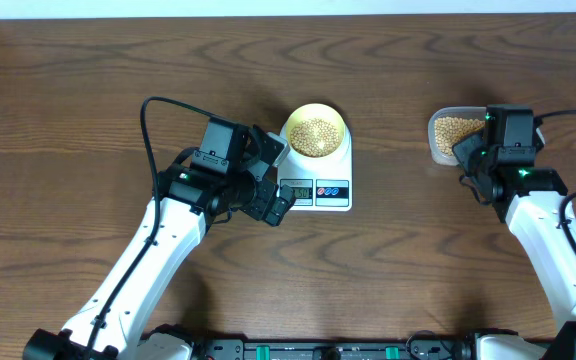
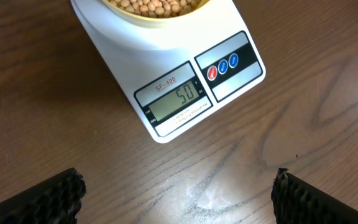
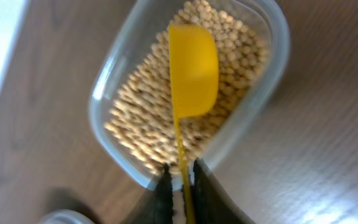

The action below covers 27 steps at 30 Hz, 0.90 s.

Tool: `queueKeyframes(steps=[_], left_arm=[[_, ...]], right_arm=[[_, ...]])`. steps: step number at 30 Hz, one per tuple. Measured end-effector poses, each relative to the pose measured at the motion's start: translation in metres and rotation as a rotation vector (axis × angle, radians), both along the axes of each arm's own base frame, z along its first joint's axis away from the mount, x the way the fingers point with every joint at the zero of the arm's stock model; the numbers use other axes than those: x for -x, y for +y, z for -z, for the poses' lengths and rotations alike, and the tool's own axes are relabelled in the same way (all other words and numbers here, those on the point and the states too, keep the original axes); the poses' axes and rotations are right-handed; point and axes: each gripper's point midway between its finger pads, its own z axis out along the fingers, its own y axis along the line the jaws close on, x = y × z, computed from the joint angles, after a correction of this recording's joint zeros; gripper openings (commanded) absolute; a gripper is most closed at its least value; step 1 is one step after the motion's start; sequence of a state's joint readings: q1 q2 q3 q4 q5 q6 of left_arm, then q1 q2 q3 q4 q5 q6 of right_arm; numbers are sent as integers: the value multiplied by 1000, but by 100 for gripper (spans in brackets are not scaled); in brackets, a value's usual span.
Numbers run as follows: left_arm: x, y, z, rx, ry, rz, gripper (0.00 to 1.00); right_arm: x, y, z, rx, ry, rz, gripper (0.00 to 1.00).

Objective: Scoop item into bowl and weigh 50g on scale
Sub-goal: 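Lower the yellow scoop down into the soybean tub, then open the right gripper, leave the scoop in the tub, retract right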

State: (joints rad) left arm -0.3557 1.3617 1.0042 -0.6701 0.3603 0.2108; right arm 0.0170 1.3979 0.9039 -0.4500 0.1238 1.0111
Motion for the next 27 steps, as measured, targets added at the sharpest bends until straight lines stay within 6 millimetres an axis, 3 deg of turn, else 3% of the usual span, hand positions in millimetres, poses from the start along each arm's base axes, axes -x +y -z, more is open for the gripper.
queueKeyframes(steps=[2,4,6,8,15,21,27], left_arm=[[0,0,0,0,0,0,98],[0,0,0,0,-1,0,98],[0,0,0,0,-1,0,98],[0,0,0,0,-1,0,98],[0,0,0,0,0,0,98],[0,0,0,0,-1,0,98],[0,0,0,0,0,0,98]], right_arm=[[5,1,3,-2,24,-2,20],[6,0,5,-2,32,-2,32],[6,0,5,-3,32,-1,57],[7,1,5,-4,34,0,71],[20,-2,10,7,89,7,99],[35,-7,-6,33,82,25,99],[46,-10,-37,63,6,9,99]])
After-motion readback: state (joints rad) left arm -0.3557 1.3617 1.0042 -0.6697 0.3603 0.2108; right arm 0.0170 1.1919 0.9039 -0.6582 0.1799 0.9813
